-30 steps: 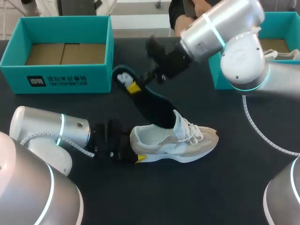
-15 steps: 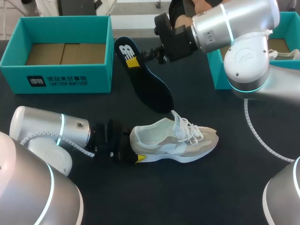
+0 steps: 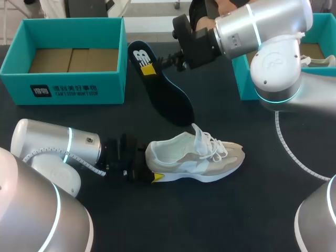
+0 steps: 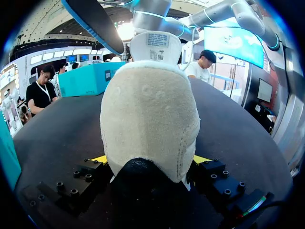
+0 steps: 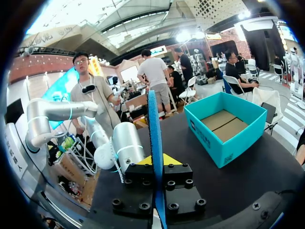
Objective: Take the shoe out of the shoebox, open the shoe tongue, remove and reinsert the insole, then place the shoe into the shoebox
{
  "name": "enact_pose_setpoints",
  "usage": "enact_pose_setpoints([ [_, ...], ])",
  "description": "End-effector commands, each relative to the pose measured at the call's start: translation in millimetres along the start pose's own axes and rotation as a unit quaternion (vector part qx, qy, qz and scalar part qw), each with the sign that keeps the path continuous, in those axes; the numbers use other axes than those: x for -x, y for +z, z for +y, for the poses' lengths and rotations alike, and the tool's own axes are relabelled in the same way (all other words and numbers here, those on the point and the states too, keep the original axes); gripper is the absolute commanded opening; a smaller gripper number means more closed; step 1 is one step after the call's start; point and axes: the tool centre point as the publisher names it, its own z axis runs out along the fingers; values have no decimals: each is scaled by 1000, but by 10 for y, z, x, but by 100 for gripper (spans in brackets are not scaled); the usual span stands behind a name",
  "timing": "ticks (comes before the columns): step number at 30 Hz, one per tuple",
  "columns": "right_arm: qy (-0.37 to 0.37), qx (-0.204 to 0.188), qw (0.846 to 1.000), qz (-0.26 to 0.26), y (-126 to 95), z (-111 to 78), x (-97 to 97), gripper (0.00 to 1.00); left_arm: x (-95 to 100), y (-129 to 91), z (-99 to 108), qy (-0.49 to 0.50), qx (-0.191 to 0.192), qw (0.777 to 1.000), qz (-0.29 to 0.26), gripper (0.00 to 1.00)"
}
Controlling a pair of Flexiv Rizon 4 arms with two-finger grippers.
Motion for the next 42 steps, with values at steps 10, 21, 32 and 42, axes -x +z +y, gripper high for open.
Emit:
enact_pose_setpoints([
  [10, 35, 28, 998, 45, -272, 315, -127, 0, 14, 17, 33, 0, 2, 1000, -1, 0],
  [21, 82, 138, 984, 75, -627, 695, -288, 0, 14, 17, 33, 0, 2, 1000, -1, 0],
  [32, 126, 194, 971, 56, -928, 950, -627, 0, 14, 17, 33, 0, 2, 1000, -1, 0],
  [42, 165, 192, 966, 41, -1255, 934, -1089, 0, 14, 17, 33, 0, 2, 1000, -1, 0],
])
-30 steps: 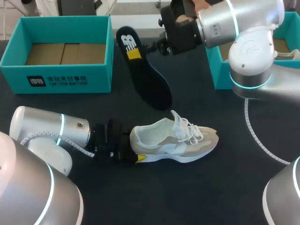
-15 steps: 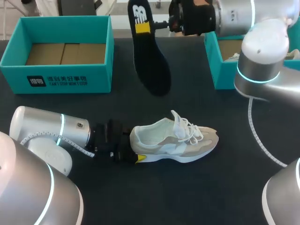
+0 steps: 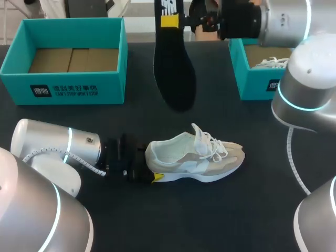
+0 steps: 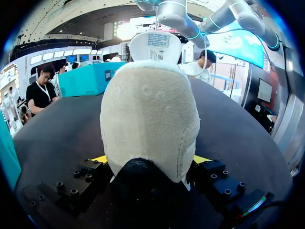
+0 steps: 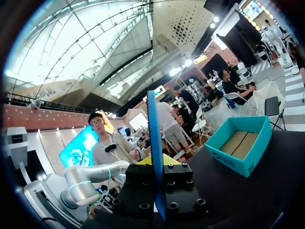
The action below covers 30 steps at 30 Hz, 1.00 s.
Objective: Take the shoe out of the shoebox, open the shoe tongue, remove and reinsert the insole, then place the shoe into the shoebox
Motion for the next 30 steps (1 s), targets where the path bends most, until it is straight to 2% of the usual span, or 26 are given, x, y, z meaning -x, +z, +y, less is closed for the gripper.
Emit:
enact_pose_setpoints([
  [1, 22, -4, 999, -24, -206, -92, -288, 0, 13, 17, 33, 0, 2, 1000, -1, 0],
  [7, 61, -2, 998, -22, -231, -118, -497, 0, 13, 17, 33, 0, 2, 1000, -1, 0],
  [15, 111, 3, 994, -3, -208, -184, -624, 0, 13, 17, 33, 0, 2, 1000, -1, 0],
  [30, 109, -4, 994, -1, -207, -191, -626, 0, 13, 17, 33, 0, 2, 1000, -1, 0],
])
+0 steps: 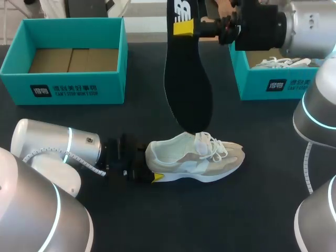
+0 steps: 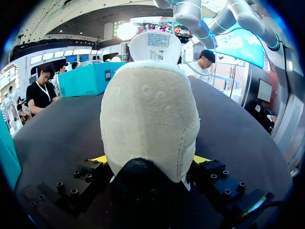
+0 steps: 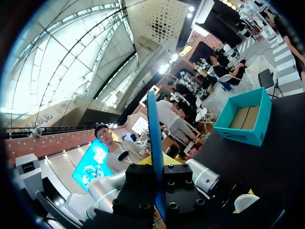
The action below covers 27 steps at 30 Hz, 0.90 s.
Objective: Take the shoe out of the shoebox, open the shoe tongue, remove and reinsert the insole, then place the shoe into the shoebox
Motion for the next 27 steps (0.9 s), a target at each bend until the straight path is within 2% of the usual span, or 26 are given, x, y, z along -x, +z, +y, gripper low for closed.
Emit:
enact_pose_setpoints([
  [1, 0, 0, 1000, -1, 23, 0, 2, 0, 13, 16, 32, 0, 2, 1000, -1, 0],
  [4, 6, -1, 1000, -3, -6, -16, 5, 0, 13, 16, 32, 0, 2, 1000, -1, 0],
  [9, 47, -26, 999, 9, -136, -110, -11, 0, 13, 16, 32, 0, 2, 1000, -1, 0],
  [13, 77, -18, 997, 9, -195, -189, -84, 0, 13, 16, 32, 0, 2, 1000, -1, 0],
  [18, 94, 15, 995, 25, -138, -277, -273, 0, 13, 16, 32, 0, 2, 1000, -1, 0],
  [27, 112, 24, 993, 24, -38, -440, -477, 0, 13, 16, 32, 0, 2, 1000, -1, 0],
])
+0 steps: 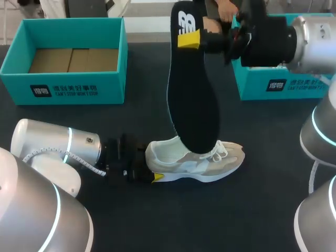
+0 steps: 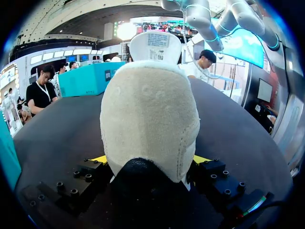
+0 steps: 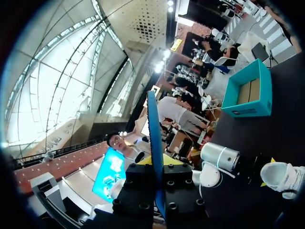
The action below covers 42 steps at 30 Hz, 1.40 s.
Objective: Take the shoe out of the shoebox, open the shoe tongue, remove and reinsert the insole, then place the shoe into the shoebox
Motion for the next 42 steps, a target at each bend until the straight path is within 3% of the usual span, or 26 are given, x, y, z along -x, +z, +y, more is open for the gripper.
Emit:
enact_pose_setpoints([
  [1, -1, 24, 1000, -8, 39, -106, -71, 0, 13, 16, 32, 0, 2, 1000, -1, 0],
  [16, -13, 30, 999, -10, 48, -100, -105, 0, 13, -12, 24, 0, 1, 1000, -2, 0],
  [17, -13, 30, 999, -10, 48, -100, -105, 0, 10, -40, 18, 4, 0, 1000, -3, 40],
  [19, -13, 30, 999, -10, 48, -100, -105, 0, 22, -85, 8, -2, -2, 1000, -6, 100],
  [27, -13, 30, 999, -10, 48, -100, -105, 0, 63, -264, -63, -11, 6, 1000, -1, 100],
  [32, -13, 30, 999, -10, 48, -100, -105, 0, 71, -354, -140, -7, 46, 999, 25, 100],
  [42, -13, 30, 999, -10, 48, -100, -105, 0, 71, -354, -140, -7, 46, 999, 25, 100],
])
